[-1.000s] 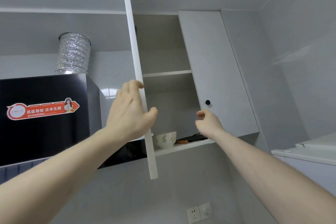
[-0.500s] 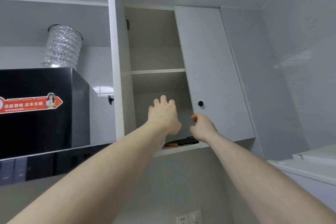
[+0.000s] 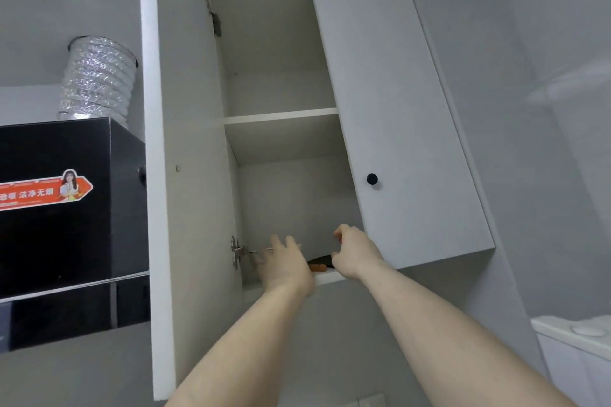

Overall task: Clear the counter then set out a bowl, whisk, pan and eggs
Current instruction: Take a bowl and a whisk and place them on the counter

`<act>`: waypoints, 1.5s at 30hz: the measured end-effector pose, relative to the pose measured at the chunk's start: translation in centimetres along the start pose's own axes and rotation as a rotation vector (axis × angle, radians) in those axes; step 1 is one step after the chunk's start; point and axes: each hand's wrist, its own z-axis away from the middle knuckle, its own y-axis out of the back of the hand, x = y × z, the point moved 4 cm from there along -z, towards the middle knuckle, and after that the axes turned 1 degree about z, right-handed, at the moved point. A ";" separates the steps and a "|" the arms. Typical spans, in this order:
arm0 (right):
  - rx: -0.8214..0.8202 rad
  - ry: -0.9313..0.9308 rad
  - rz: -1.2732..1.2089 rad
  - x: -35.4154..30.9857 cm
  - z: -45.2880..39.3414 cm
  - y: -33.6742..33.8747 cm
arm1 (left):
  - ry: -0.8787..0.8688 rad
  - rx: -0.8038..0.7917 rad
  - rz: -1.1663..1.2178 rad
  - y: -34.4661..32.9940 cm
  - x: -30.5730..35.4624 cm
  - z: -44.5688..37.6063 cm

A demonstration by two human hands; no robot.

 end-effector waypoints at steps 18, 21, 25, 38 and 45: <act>-0.010 -0.140 -0.064 0.5 -3.7 -7.3 | 0.105 0.177 0.142 -5.6 -4.0 -5.0; 0.019 -0.175 -0.058 0.5 -3.9 -7.6 | 0.097 0.199 0.123 -5.3 -4.1 -4.8; 0.041 -0.176 -0.088 0.9 -4.0 -7.6 | 0.100 0.227 0.126 -4.9 -4.1 -4.4; 0.252 -0.131 -0.292 2.0 -0.7 -3.9 | -0.040 0.301 0.261 -1.5 -2.1 1.4; 0.566 -0.153 -0.644 1.7 4.5 -0.2 | -0.239 0.258 0.389 0.1 -2.9 8.1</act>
